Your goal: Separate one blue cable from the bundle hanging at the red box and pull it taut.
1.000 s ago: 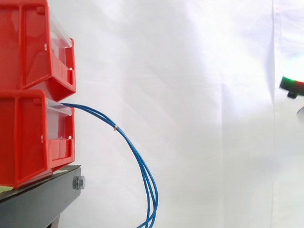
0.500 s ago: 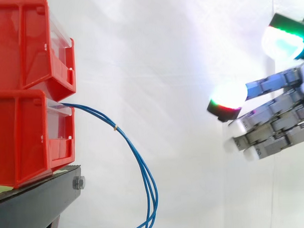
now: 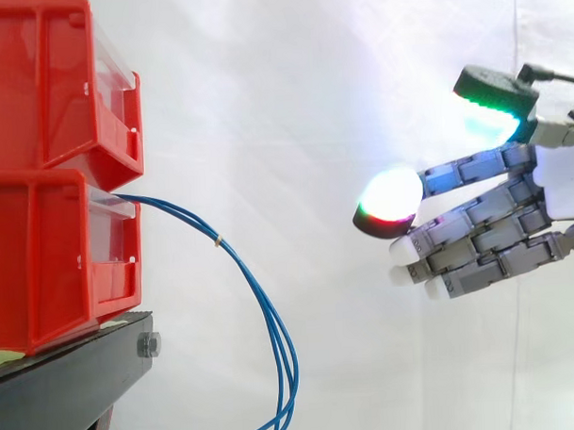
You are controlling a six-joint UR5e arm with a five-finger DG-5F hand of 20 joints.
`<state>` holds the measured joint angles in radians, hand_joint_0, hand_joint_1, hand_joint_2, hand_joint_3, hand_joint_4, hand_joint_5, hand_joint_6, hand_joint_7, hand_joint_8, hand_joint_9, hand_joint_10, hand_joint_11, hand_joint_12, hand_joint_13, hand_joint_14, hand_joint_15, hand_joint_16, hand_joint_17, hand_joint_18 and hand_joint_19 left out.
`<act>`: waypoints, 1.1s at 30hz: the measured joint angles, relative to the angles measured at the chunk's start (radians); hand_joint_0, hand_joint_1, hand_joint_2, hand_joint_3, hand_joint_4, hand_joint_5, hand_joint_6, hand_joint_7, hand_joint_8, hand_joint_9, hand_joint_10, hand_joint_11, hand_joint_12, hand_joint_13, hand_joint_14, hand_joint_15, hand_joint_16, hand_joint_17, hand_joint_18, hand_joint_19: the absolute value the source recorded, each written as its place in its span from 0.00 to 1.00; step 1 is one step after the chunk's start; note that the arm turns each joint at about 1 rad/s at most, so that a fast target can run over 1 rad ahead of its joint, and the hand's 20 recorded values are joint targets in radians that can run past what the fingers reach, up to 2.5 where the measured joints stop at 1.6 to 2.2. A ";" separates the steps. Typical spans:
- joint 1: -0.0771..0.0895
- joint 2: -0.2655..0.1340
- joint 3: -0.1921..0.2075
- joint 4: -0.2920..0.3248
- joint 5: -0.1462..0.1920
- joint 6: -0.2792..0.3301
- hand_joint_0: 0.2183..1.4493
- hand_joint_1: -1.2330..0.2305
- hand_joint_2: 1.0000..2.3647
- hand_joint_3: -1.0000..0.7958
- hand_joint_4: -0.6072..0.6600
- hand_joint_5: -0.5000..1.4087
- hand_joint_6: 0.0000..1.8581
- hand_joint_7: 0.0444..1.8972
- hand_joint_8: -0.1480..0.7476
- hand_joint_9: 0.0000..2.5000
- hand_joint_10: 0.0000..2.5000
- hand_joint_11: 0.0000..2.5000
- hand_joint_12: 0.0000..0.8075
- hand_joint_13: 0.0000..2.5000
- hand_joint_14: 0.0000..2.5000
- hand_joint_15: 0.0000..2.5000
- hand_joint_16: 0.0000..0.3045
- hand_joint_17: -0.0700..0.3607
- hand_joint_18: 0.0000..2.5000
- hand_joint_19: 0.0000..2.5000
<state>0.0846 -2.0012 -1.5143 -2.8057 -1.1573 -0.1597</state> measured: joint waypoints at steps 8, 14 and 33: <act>0.007 -0.048 0.025 0.014 0.008 0.017 0.27 0.35 0.00 0.28 0.63 0.14 0.27 0.45 0.47 0.16 0.00 0.11 0.39 0.09 0.00 0.01 0.13 0.37 0.08 0.00; 0.010 -0.123 0.094 0.009 -0.003 0.023 0.26 0.36 0.00 0.28 0.64 0.14 0.27 0.45 0.47 0.16 0.00 0.11 0.39 0.10 0.00 0.01 0.14 0.38 0.09 0.00; 0.006 -0.241 0.205 0.015 -0.059 0.047 0.26 0.38 0.00 0.28 0.62 0.14 0.27 0.44 0.47 0.17 0.00 0.11 0.40 0.12 0.00 0.02 0.14 0.38 0.10 0.01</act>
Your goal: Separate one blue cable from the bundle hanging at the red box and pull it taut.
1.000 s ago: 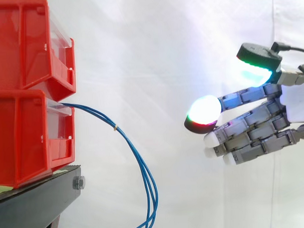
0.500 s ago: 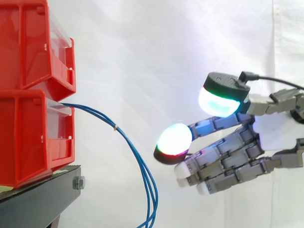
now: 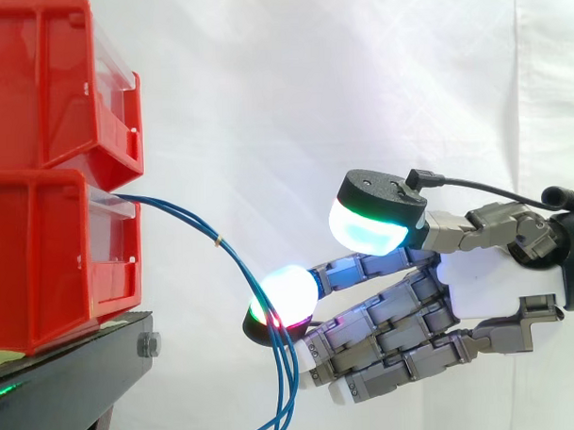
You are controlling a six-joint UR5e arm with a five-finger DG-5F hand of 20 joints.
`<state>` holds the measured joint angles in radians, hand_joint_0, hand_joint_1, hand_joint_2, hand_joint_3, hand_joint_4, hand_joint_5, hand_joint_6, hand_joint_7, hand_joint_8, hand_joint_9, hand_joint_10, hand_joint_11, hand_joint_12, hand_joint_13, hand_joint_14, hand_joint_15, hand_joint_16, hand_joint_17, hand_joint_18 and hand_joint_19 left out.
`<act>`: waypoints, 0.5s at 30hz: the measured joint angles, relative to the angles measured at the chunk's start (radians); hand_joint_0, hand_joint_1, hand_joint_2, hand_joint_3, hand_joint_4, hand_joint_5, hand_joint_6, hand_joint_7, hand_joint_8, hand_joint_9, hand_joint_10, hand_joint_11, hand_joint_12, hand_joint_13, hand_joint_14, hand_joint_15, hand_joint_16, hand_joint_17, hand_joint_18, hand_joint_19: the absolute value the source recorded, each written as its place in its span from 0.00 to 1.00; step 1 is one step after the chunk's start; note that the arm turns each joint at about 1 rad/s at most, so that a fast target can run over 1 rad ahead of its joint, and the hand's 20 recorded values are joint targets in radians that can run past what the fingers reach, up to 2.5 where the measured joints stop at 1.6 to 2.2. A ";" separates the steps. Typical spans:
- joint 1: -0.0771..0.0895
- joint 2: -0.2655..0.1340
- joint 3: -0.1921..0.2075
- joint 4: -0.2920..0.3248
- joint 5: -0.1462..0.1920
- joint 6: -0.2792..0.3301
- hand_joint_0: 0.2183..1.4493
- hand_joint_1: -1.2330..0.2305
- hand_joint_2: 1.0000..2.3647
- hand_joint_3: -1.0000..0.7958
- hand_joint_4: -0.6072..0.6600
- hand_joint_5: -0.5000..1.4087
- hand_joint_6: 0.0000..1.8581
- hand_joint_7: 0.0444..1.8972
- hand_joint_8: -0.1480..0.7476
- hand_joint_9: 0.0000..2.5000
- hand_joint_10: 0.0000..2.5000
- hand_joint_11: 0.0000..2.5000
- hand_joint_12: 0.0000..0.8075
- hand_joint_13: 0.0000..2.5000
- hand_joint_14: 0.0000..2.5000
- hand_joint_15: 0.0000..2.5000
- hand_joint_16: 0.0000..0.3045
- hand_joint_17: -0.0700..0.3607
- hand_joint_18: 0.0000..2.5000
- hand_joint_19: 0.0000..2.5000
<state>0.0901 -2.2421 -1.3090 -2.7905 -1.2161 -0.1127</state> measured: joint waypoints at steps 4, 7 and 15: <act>0.000 0.000 0.001 0.001 -0.004 0.001 0.26 0.39 0.00 0.28 0.62 0.14 0.27 0.44 0.47 0.17 0.00 0.11 0.41 0.12 0.00 0.03 0.14 0.39 0.11 0.02; 0.000 -0.005 0.001 0.004 -0.006 0.000 0.26 0.39 0.00 0.28 0.62 0.14 0.27 0.44 0.47 0.17 0.00 0.11 0.41 0.13 0.00 0.03 0.14 0.39 0.12 0.02; -0.002 -0.053 0.009 0.092 -0.035 0.015 0.26 0.39 0.00 0.28 0.62 0.14 0.27 0.44 0.47 0.17 0.00 0.11 0.41 0.13 0.00 0.04 0.14 0.39 0.12 0.03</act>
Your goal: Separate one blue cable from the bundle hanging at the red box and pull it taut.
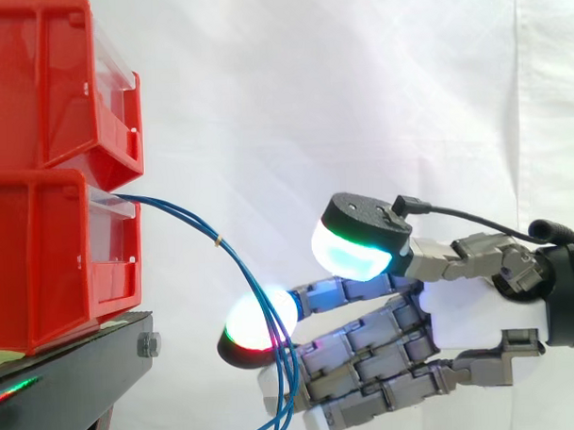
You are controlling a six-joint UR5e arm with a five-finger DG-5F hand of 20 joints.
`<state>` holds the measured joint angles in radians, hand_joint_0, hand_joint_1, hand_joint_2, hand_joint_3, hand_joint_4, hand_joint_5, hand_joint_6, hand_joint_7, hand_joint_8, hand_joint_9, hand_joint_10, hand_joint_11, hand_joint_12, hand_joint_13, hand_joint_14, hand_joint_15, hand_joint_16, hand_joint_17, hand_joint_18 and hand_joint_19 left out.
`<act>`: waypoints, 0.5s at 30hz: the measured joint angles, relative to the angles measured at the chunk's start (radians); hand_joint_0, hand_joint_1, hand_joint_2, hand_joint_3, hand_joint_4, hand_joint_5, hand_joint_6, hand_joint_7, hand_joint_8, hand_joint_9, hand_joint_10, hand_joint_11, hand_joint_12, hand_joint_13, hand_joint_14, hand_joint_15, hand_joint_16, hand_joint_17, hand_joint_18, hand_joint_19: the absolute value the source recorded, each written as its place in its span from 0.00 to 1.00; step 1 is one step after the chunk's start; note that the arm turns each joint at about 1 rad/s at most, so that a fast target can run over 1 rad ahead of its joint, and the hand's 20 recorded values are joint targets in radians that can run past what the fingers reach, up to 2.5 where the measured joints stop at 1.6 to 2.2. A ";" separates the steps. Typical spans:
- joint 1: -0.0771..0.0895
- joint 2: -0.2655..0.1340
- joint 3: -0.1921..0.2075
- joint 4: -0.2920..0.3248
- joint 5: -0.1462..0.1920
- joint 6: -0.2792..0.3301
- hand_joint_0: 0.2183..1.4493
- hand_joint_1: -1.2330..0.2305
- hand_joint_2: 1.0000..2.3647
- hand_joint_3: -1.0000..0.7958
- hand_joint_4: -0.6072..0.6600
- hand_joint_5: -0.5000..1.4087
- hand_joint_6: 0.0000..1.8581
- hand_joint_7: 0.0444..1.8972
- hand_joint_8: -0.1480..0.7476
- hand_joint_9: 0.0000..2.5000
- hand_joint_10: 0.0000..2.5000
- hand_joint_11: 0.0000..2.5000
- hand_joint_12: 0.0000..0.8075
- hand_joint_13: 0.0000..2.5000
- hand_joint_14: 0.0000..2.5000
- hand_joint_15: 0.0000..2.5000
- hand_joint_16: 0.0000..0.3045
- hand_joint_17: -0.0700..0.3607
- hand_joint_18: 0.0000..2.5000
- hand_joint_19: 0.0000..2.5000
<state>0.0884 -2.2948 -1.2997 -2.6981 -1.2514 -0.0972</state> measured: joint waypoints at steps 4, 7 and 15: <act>0.000 -0.004 0.010 0.010 -0.010 -0.006 0.26 0.39 0.00 0.28 0.62 0.14 0.27 0.44 0.47 0.17 0.00 0.12 0.42 0.15 0.00 0.05 0.14 0.39 0.14 0.05; 0.000 -0.010 0.014 0.012 -0.013 -0.006 0.26 0.39 0.00 0.28 0.63 0.14 0.27 0.44 0.47 0.17 0.00 0.12 0.42 0.16 0.00 0.05 0.14 0.39 0.14 0.05; -0.002 -0.067 0.062 0.023 -0.053 0.062 0.26 0.43 0.00 0.28 0.64 0.14 0.27 0.44 0.48 0.18 0.00 0.12 0.41 0.17 0.00 0.06 0.14 0.39 0.17 0.06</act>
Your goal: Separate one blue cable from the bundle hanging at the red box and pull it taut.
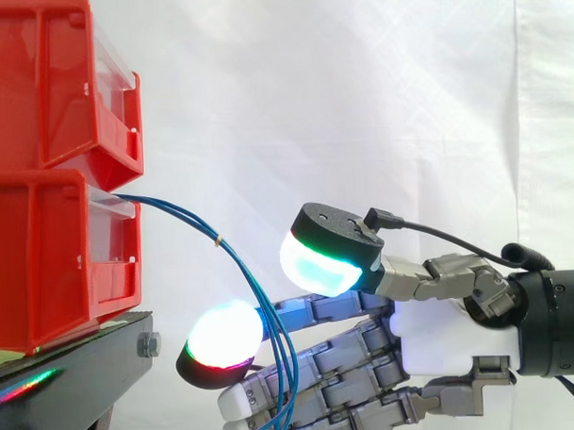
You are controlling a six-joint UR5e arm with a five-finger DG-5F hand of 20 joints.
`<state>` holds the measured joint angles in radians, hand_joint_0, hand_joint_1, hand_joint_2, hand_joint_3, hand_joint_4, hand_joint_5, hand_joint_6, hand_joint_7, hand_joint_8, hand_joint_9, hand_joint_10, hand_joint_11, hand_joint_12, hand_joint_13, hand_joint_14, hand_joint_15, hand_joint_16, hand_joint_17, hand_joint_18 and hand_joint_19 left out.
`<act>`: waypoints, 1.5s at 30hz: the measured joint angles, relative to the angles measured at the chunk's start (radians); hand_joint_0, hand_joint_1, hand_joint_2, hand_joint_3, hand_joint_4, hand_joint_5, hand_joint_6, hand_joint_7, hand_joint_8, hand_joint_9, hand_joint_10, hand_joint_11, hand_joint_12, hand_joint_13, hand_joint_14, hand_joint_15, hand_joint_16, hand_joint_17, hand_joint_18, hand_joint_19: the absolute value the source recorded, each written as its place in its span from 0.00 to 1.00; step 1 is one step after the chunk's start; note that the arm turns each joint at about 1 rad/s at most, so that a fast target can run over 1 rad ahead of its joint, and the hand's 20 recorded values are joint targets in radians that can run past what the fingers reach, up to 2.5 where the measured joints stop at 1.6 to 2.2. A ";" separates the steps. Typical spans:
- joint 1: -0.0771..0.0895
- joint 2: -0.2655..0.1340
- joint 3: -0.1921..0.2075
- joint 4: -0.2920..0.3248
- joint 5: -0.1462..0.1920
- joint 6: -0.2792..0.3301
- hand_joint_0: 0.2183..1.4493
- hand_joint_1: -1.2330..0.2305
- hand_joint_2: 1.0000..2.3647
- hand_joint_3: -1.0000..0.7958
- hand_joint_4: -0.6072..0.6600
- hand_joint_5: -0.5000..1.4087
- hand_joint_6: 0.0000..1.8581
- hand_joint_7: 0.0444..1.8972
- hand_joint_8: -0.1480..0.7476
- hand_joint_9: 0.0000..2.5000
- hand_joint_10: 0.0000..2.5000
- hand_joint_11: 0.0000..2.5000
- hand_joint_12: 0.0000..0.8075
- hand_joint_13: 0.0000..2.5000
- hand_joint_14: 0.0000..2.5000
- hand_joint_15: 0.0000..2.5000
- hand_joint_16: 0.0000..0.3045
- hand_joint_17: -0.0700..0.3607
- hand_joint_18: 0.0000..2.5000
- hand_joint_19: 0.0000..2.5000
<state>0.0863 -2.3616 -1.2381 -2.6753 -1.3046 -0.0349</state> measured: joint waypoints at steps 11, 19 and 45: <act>-0.002 -0.007 0.008 0.006 -0.082 0.068 0.26 0.43 0.00 0.28 0.67 0.15 0.27 0.48 0.49 0.21 0.00 0.14 0.41 0.20 0.00 0.07 0.14 0.38 0.20 0.07; -0.007 -0.008 0.008 0.023 -0.114 0.105 0.28 0.35 0.00 0.28 0.69 0.15 0.27 0.49 0.49 0.21 0.00 0.14 0.41 0.23 0.00 0.09 0.13 0.37 0.22 0.07; -0.021 -0.042 0.007 0.132 -0.192 0.170 0.30 0.35 0.00 0.28 0.70 0.16 0.27 0.50 0.49 0.23 0.00 0.15 0.39 0.26 0.00 0.11 0.12 0.35 0.23 0.08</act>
<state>0.0657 -2.4033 -1.2306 -2.5428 -1.4966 0.1352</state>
